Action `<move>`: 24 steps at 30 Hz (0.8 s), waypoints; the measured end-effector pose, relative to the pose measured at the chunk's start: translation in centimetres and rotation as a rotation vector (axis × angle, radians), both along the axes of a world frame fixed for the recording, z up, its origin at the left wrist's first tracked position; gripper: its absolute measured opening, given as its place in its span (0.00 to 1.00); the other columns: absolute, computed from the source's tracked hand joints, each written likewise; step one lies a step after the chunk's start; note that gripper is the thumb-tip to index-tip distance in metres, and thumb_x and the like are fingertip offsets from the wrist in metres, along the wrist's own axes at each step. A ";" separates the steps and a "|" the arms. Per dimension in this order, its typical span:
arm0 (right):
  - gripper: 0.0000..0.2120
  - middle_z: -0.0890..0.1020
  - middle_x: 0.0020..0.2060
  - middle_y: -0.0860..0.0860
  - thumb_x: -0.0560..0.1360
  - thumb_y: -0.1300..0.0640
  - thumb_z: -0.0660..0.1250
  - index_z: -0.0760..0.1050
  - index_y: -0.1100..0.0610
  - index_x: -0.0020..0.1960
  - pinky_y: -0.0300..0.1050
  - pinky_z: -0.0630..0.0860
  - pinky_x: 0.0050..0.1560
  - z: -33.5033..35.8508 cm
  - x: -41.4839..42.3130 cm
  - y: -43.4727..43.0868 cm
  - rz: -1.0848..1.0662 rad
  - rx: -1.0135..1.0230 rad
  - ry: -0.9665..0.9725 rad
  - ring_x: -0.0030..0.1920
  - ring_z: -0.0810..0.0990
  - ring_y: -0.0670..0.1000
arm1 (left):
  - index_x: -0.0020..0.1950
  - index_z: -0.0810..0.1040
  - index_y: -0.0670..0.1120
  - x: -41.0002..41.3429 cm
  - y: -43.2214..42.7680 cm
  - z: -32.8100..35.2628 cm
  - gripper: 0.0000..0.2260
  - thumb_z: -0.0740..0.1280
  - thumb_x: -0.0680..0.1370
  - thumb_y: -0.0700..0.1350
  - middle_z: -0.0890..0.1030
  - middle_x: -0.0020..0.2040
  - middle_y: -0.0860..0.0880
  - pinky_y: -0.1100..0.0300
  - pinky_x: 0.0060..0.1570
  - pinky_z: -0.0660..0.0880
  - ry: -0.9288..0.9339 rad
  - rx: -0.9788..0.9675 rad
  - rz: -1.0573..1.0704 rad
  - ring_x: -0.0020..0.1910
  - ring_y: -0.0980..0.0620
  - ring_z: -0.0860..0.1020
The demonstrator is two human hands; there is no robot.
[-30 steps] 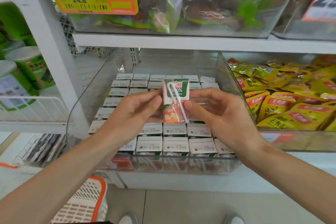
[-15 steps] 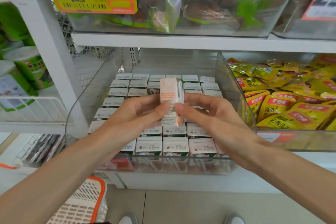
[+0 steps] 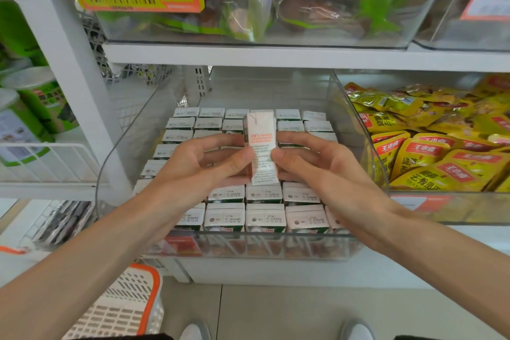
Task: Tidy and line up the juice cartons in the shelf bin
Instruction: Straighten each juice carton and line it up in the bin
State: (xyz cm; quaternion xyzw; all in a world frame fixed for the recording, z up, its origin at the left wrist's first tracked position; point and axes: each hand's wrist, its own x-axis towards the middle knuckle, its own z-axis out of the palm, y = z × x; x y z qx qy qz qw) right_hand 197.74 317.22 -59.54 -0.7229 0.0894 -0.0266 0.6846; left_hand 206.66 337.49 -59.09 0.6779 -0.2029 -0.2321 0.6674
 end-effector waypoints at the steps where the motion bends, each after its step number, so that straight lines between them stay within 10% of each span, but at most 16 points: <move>1: 0.21 0.89 0.56 0.48 0.78 0.48 0.76 0.77 0.48 0.70 0.55 0.75 0.71 0.0 0.0 0.0 -0.001 -0.001 -0.003 0.60 0.87 0.50 | 0.62 0.84 0.48 0.0 0.0 0.0 0.21 0.77 0.71 0.54 0.88 0.54 0.47 0.63 0.52 0.82 0.000 -0.001 0.006 0.56 0.49 0.87; 10: 0.04 0.87 0.46 0.55 0.80 0.59 0.73 0.82 0.57 0.54 0.40 0.83 0.48 0.2 -0.1 0.4 -0.162 -0.083 -0.190 0.42 0.85 0.46 | 0.61 0.83 0.52 0.3 -0.1 -0.2 0.20 0.76 0.71 0.56 0.89 0.52 0.48 0.60 0.50 0.83 -0.026 0.013 0.057 0.52 0.49 0.88; 17: 0.19 0.89 0.47 0.51 0.68 0.48 0.79 0.82 0.55 0.54 0.37 0.82 0.50 0.6 -0.4 0.9 -0.110 -0.087 -0.169 0.47 0.88 0.47 | 0.59 0.83 0.51 0.6 -0.1 -0.6 0.14 0.76 0.75 0.45 0.88 0.52 0.50 0.61 0.48 0.84 -0.062 0.023 0.067 0.50 0.48 0.88; 24: 0.12 0.90 0.46 0.48 0.72 0.54 0.80 0.84 0.53 0.54 0.40 0.84 0.51 0.6 -0.3 0.8 -0.153 -0.070 -0.145 0.48 0.89 0.47 | 0.65 0.80 0.54 0.4 0.0 -0.4 0.20 0.76 0.74 0.50 0.87 0.58 0.56 0.57 0.58 0.82 -0.110 0.060 0.018 0.56 0.54 0.86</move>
